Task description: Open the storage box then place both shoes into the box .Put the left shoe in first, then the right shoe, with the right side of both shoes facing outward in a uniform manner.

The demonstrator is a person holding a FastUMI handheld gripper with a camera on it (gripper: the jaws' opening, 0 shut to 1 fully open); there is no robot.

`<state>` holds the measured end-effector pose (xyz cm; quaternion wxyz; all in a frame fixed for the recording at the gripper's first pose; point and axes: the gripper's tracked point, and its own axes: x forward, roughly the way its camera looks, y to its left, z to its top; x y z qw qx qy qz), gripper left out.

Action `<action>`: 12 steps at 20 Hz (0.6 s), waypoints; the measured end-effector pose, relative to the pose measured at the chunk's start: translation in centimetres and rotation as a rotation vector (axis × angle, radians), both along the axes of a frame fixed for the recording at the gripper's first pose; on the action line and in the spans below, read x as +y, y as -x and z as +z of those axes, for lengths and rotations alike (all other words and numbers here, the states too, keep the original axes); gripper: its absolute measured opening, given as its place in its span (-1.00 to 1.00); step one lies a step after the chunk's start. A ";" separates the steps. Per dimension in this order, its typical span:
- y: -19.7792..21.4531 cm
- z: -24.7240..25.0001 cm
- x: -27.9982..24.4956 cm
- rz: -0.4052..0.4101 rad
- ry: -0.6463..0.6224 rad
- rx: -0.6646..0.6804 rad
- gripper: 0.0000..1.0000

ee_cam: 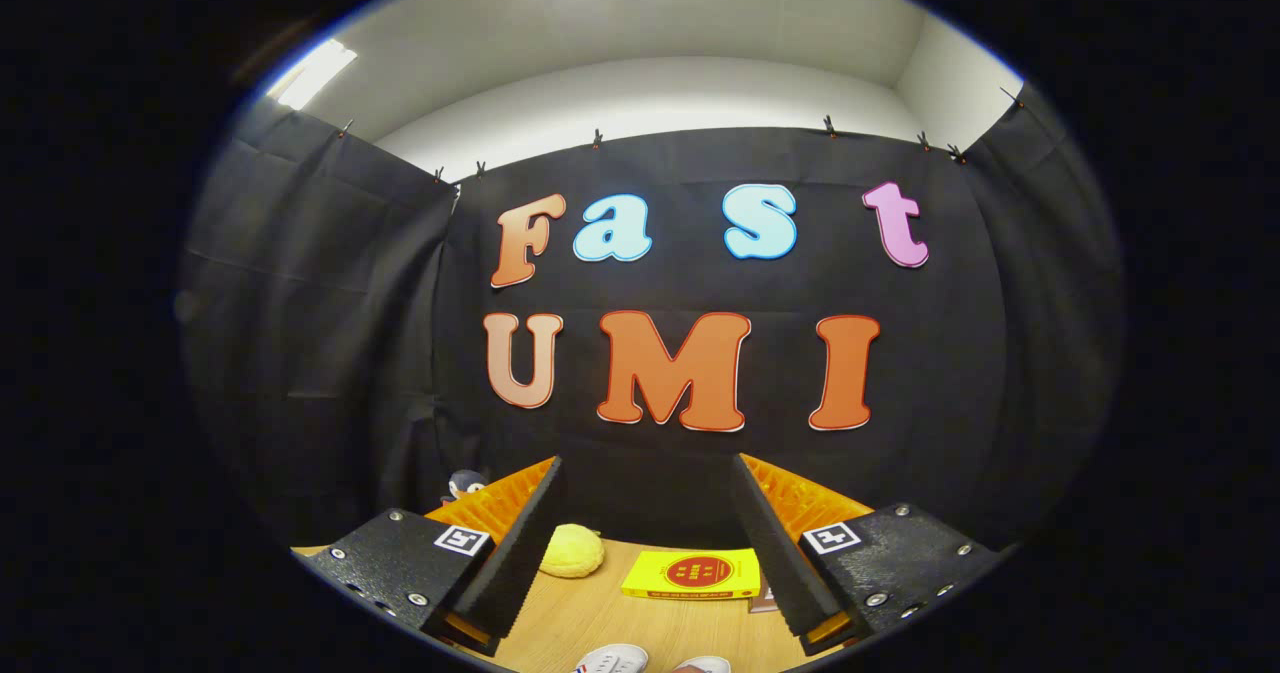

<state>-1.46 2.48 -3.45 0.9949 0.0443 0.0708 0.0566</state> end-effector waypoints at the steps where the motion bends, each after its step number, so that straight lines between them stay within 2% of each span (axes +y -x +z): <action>1: -0.1 -0.7 0.5 0.015 -0.006 0.018 0.96; 4: 0.2 -4.0 3.2 0.101 -0.034 0.112 0.96; 12: 5.0 -17.0 12.9 0.387 -0.227 0.611 0.92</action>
